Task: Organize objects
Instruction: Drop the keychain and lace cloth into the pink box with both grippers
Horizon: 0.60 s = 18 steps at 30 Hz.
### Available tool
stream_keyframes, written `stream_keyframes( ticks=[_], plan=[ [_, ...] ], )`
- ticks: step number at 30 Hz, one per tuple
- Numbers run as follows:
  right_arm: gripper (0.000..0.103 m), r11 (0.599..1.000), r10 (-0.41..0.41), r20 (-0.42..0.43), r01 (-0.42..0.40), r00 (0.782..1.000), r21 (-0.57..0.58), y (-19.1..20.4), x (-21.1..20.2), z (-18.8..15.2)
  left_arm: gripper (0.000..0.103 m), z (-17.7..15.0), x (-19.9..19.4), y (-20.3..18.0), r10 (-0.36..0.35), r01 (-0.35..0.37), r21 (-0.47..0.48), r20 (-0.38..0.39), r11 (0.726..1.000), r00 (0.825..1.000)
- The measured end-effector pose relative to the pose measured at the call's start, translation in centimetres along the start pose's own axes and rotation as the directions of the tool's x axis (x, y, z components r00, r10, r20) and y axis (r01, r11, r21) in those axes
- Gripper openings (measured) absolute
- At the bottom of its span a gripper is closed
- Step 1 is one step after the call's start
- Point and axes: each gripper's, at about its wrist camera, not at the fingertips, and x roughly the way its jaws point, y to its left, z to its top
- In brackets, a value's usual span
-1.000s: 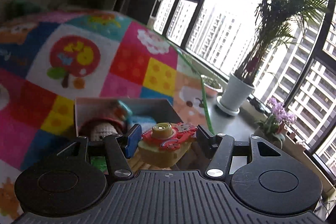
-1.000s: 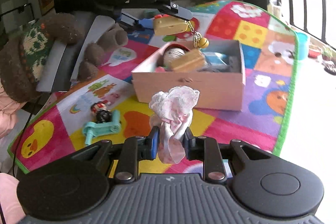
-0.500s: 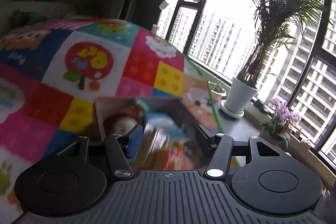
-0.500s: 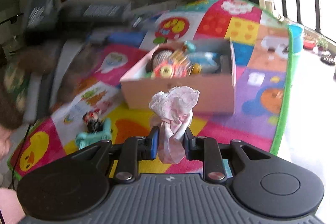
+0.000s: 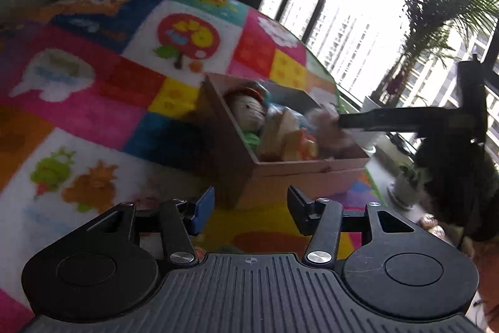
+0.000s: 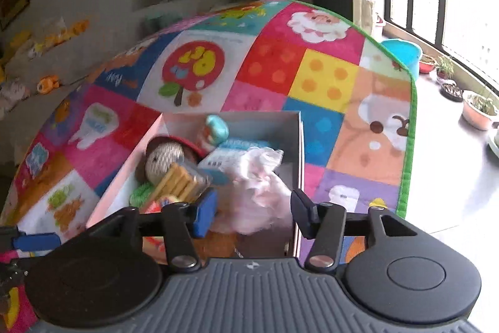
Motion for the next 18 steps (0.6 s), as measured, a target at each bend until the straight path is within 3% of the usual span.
stream_keyframes(
  ticks=[4,10,13,15,18],
  plan=[
    [0.074,0.992,0.068,0.050,-0.072,0.996,0.105,-1.2,-2.0,1.6,0.056,-0.4,-0.9,1.8,-0.001,0.002,-0.061,0.017,0.998,1.000],
    [0.074,0.940,0.181,-0.064,-0.153,0.981,0.306,-1.8,1.5,3.0,0.056,-0.9,-0.9,2.6,-0.016,0.017,-0.087,0.012,0.996,1.000],
    [0.076,0.915,0.241,-0.121,-0.184,0.963,0.358,-1.3,4.3,2.8,0.056,-1.3,-1.1,2.8,-0.018,0.019,-0.076,0.008,0.997,1.000],
    [0.078,0.917,0.235,-0.174,-0.159,0.956,0.367,-0.7,6.0,2.4,0.056,-1.5,-1.2,3.1,-0.011,0.011,-0.081,0.007,0.997,1.000],
    [0.081,0.952,0.158,-0.205,-0.093,0.966,0.293,0.6,6.9,1.9,0.056,-1.8,-1.2,3.7,-0.002,0.003,-0.100,0.006,0.995,1.000]
  ],
)
